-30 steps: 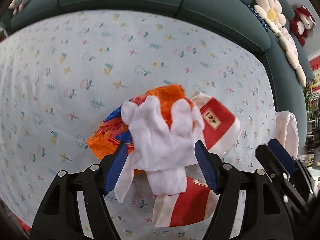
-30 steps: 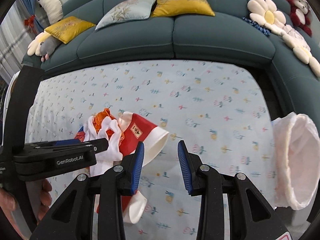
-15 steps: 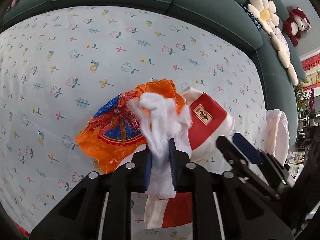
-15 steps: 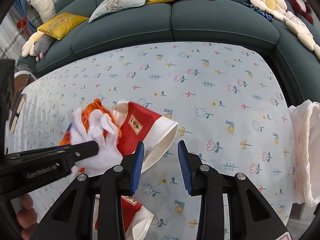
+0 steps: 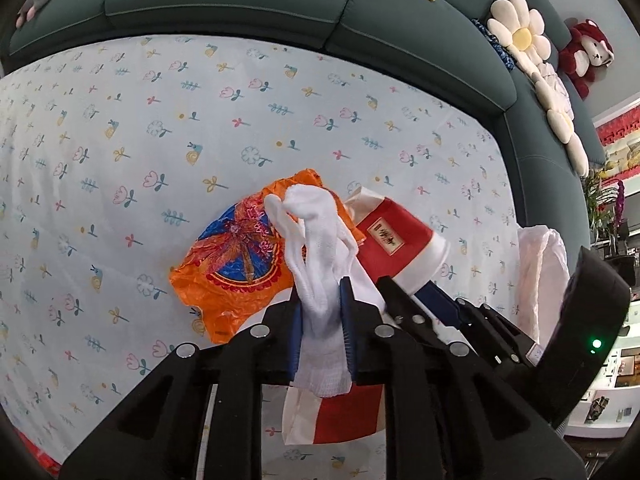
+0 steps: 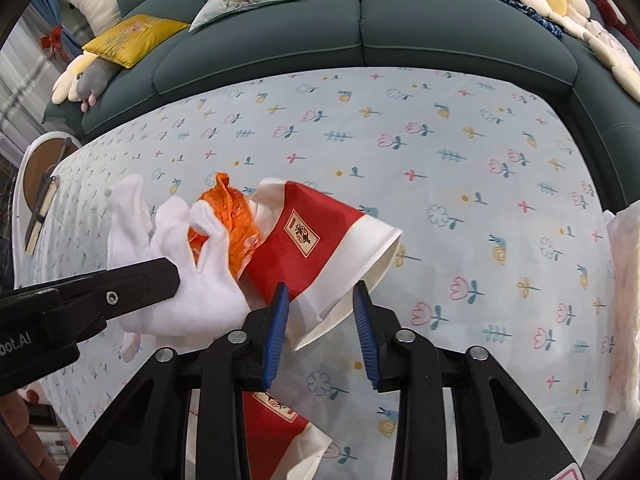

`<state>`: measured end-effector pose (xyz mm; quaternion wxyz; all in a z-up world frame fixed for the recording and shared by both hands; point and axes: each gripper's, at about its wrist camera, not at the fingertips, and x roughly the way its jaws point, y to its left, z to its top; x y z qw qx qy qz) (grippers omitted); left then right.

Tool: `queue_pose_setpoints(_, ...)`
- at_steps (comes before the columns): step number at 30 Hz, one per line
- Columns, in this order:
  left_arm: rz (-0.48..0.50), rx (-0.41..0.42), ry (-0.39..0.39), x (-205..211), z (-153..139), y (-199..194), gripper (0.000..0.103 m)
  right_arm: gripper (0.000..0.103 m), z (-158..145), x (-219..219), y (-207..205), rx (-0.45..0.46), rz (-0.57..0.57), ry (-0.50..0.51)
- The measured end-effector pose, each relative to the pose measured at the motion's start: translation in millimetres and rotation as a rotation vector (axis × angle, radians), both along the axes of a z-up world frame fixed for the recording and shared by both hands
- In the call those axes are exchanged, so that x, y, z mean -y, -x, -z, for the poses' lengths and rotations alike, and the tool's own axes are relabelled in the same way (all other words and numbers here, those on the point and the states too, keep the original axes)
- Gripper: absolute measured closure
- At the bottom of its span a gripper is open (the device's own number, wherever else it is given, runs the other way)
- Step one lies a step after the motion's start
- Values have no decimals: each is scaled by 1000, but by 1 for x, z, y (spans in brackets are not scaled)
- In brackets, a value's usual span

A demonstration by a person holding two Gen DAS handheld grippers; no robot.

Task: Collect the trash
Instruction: 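Grasp the white glove with the left gripper while the right grasps the red-white paper cup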

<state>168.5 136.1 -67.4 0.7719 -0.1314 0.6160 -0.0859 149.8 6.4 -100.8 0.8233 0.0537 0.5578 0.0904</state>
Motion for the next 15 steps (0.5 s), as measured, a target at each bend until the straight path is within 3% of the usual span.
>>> queue_pose_setpoints(1, -3, -3, -2, -1, 1, 0, 85, 92, -1, -1, 0, 3, -5, 2)
queue_pose_setpoints(4, -12, -1, 0, -2, 1, -2, 85, 100, -7, 0, 2, 18, -12, 3)
queue_pose_setpoints(12, -10, 32, 44, 0, -13, 2, 85, 100, -43, 28, 8, 107, 39, -19)
queue_pose_setpoints(15, 1, 50, 44, 6, -18, 4, 73, 100, -55, 36, 11, 133, 55, -23)
